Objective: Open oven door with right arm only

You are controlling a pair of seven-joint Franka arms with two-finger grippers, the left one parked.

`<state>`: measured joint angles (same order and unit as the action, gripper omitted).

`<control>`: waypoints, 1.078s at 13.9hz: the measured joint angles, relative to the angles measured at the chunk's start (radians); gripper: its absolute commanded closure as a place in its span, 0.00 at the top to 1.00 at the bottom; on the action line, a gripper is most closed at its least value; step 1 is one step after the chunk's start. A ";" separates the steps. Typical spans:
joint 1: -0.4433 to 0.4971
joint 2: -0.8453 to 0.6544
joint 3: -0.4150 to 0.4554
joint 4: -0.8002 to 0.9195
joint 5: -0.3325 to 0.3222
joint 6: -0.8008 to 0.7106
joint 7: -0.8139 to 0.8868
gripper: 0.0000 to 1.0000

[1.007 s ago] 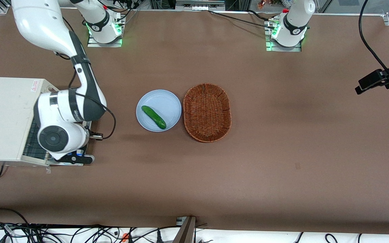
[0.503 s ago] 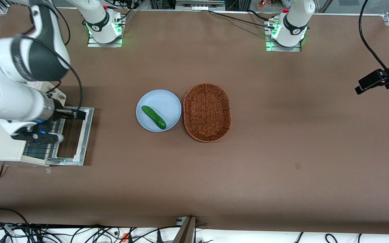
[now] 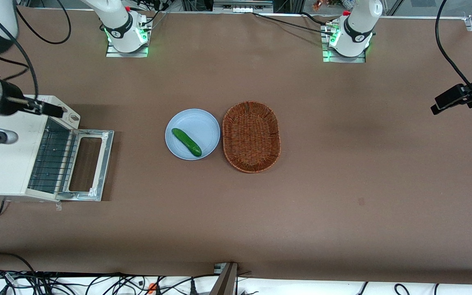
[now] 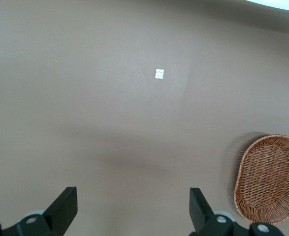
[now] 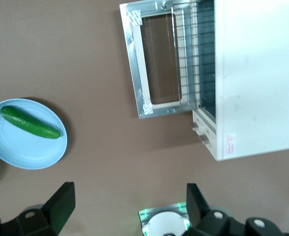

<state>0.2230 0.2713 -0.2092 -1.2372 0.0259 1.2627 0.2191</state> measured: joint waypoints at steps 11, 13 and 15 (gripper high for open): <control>-0.063 -0.258 -0.013 -0.306 0.021 0.127 -0.028 1.00; -0.066 -0.268 -0.012 -0.308 0.021 0.136 -0.069 1.00; -0.067 -0.264 -0.012 -0.307 0.021 0.147 -0.077 1.00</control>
<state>0.1563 0.0069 -0.2215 -1.5439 0.0468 1.4102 0.1422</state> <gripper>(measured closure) 0.000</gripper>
